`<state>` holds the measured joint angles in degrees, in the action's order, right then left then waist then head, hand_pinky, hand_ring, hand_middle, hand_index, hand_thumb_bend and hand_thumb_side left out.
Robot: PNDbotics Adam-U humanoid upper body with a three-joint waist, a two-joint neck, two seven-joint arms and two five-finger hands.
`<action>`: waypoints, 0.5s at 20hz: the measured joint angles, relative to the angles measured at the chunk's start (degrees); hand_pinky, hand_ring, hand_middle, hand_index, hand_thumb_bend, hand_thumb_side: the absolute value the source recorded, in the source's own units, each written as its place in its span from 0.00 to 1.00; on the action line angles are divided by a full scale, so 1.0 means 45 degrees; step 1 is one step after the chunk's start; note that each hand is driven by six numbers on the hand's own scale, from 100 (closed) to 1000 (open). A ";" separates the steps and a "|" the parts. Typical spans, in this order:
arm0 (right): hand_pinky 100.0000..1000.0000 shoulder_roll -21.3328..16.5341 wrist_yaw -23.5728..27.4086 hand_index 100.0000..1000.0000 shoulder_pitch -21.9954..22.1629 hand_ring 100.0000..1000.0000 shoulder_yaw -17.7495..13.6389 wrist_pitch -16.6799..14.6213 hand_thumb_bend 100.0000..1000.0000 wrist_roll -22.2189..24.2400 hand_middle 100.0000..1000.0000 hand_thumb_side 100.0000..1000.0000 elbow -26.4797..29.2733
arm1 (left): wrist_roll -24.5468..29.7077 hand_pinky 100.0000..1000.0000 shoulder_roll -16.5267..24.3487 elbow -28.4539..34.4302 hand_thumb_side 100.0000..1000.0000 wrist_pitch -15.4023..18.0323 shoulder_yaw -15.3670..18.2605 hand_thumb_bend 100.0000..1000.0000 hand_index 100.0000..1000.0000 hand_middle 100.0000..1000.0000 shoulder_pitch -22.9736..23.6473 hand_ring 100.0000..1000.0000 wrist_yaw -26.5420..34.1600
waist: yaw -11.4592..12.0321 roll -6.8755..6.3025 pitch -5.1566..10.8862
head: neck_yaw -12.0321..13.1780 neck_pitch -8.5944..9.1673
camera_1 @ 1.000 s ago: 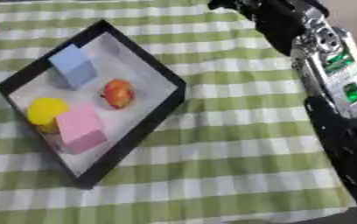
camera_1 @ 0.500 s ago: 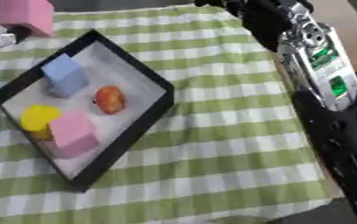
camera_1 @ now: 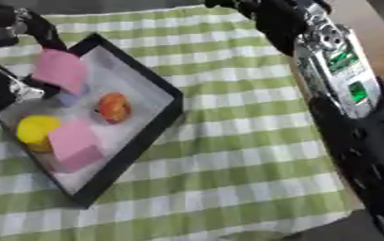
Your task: Pick up objects on the table and place them in the box.
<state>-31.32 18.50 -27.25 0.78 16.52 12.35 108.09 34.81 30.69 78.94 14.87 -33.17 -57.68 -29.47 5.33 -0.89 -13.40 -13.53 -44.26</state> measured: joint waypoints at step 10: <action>0.96 0.0003 0.0111 0.74 -0.0028 0.72 0.0005 0.0028 0.00 -0.0028 0.63 0.55 0.0011 | -0.0515 0.85 -0.0557 -0.1578 0.61 0.2006 0.0169 0.62 0.91 0.83 0.0290 0.85 -0.2367 | -0.0128 -0.0052 0.0180 | 0.0047 -0.0004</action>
<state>-31.30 18.99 -27.38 0.81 16.64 12.22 108.14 32.50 28.19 71.83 23.90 -32.41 -56.38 -40.12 4.76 -1.13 -12.59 -13.31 -44.27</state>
